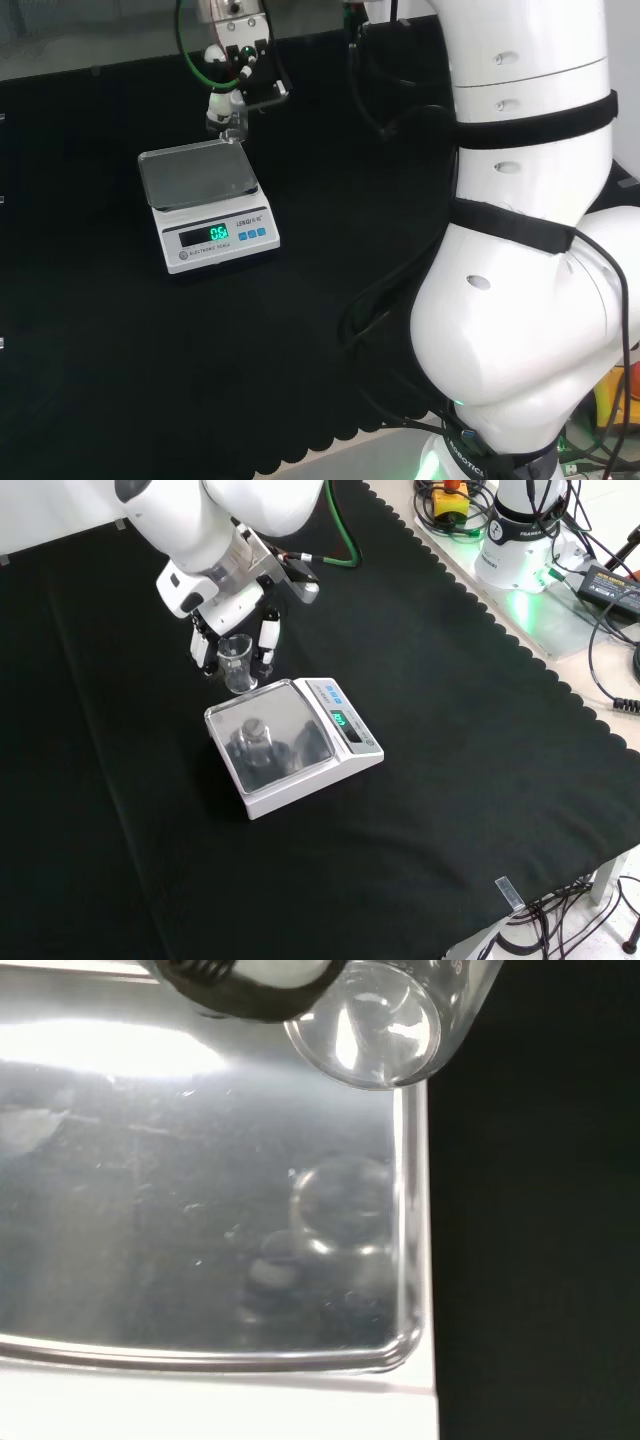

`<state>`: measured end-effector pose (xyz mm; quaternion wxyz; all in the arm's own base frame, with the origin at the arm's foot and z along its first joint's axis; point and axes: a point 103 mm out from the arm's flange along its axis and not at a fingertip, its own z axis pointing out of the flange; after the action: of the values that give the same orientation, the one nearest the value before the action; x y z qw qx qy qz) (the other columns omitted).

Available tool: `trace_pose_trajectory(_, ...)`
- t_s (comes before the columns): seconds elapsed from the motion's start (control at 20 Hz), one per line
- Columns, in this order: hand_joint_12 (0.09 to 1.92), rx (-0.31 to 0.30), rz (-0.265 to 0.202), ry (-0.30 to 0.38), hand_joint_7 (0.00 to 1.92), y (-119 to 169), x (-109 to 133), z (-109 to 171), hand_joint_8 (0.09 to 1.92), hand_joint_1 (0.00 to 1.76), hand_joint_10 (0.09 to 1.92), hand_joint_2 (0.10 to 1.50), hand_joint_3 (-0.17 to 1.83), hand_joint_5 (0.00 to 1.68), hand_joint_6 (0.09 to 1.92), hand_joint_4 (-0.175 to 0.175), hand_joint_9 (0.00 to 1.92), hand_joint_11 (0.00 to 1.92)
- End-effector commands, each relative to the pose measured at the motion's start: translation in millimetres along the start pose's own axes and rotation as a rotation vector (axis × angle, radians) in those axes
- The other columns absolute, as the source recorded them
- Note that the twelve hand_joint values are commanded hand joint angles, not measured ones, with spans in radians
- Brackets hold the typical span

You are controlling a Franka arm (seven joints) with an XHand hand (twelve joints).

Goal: Put the beaker on the electronic balance.

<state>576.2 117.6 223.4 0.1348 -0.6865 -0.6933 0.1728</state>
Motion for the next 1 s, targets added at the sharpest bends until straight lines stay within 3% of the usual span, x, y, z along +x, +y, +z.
trace_pose_trajectory(0.05, 0.70, 0.029, -0.032, 0.001, 0.79, 3.3, 19.8, 13.8, 0.84, 1.07, 0.40, 1.24, -0.17, 0.77, 0.75, -0.175, 1.16, 1.34)
trace_pose_trajectory(0.65, 0.70, 0.055, -0.095, -0.029, 0.79, 1.9, 59.2, 26.8, 0.83, 1.06, 0.39, 1.24, -0.17, 0.76, 0.74, -0.175, 1.16, 1.33)
trace_pose_trajectory(1.0, 0.70, 0.069, -0.112, -0.035, 0.79, 5.6, 68.0, 38.7, 0.83, 1.06, 0.39, 1.24, -0.17, 0.76, 0.74, -0.175, 1.15, 1.33)
